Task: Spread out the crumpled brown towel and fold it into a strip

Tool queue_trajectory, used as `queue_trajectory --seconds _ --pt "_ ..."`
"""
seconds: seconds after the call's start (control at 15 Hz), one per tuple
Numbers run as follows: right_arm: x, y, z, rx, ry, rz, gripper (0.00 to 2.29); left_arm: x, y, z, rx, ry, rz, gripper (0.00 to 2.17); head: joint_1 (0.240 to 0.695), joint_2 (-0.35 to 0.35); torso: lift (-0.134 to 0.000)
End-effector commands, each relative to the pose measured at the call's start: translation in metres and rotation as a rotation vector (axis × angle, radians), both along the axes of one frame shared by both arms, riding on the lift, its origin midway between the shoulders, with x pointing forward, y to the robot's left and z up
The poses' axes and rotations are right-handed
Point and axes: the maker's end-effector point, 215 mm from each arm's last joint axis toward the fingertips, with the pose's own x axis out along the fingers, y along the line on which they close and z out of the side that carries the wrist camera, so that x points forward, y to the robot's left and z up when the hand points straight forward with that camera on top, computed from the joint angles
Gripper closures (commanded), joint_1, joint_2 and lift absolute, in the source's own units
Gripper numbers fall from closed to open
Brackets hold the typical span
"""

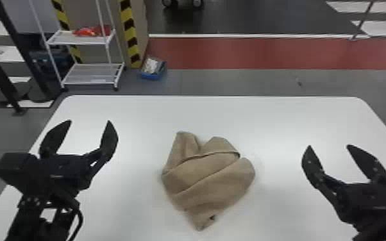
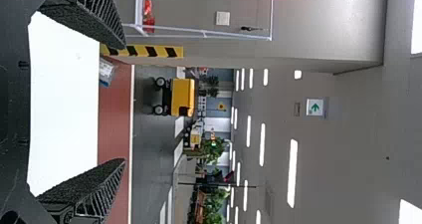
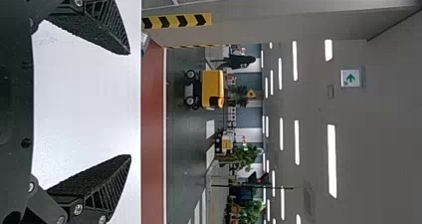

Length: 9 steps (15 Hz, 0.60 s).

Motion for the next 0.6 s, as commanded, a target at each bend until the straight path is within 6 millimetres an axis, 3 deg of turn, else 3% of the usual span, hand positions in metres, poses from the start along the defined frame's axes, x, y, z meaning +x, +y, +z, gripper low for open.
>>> queue_trajectory --seconds 0.0,0.53 --pt "-0.0004 -0.0005 0.001 0.001 -0.002 -0.001 0.16 -0.0005 -0.0044 0.0023 -0.003 -0.005 -0.008 0.08 0.695 0.011 -0.123" --pt "-0.0001 -0.0001 0.003 0.0 -0.01 0.006 0.16 -0.0003 -0.0081 -0.0001 -0.008 0.001 -0.014 0.08 0.695 0.001 -0.123"
